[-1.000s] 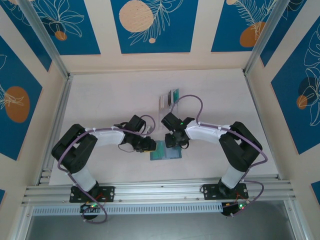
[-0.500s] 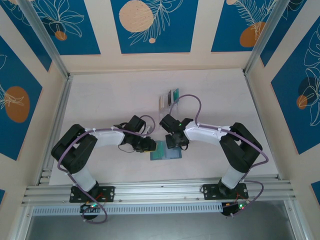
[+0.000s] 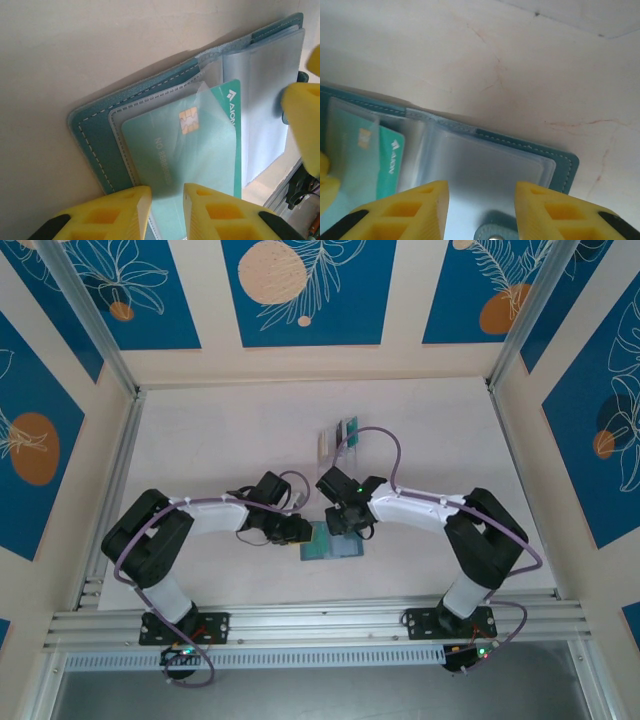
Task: Put the credit cards into the card holder
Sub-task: Flip over the card slot in the card holder.
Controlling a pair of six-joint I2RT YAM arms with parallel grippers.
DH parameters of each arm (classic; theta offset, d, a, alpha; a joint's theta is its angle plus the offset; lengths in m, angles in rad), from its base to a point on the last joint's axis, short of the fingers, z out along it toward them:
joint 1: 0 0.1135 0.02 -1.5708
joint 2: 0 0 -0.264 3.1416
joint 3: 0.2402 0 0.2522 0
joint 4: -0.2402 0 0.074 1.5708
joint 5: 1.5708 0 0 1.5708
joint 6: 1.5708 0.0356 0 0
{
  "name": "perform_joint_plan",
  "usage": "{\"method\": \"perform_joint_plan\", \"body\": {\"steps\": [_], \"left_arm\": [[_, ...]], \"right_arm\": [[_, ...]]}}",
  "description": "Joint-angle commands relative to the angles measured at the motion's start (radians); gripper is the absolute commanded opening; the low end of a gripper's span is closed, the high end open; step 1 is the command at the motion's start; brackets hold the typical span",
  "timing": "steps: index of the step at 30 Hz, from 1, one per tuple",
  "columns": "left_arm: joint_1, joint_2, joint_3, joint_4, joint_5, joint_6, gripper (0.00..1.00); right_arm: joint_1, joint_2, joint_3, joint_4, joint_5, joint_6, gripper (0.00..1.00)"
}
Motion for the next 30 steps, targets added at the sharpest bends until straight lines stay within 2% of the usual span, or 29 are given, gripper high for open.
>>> {"method": "perform_joint_plan", "body": {"steps": [1, 10, 20, 24, 30], "left_arm": [[-0.017, 0.018, -0.044, -0.064, -0.055, 0.008, 0.27], [-0.017, 0.028, -0.040, -0.060, -0.055, 0.005, 0.26], [-0.018, 0.026, -0.046, -0.076, -0.074, 0.018, 0.26], [-0.026, 0.025, -0.040, -0.103, -0.112, 0.036, 0.26], [-0.062, 0.009, -0.011, -0.183, -0.226, 0.045, 0.25]], "right_arm": [[-0.014, 0.028, 0.006, 0.018, -0.017, -0.020, 0.40], [-0.013, 0.065, -0.043, 0.029, -0.027, 0.023, 0.39], [-0.003, 0.057, -0.034, 0.012, -0.036, 0.036, 0.15], [-0.003, 0.010, -0.005, -0.025, -0.048, 0.021, 0.00], [-0.006, -0.025, 0.055, -0.084, -0.136, 0.004, 0.00]]}}
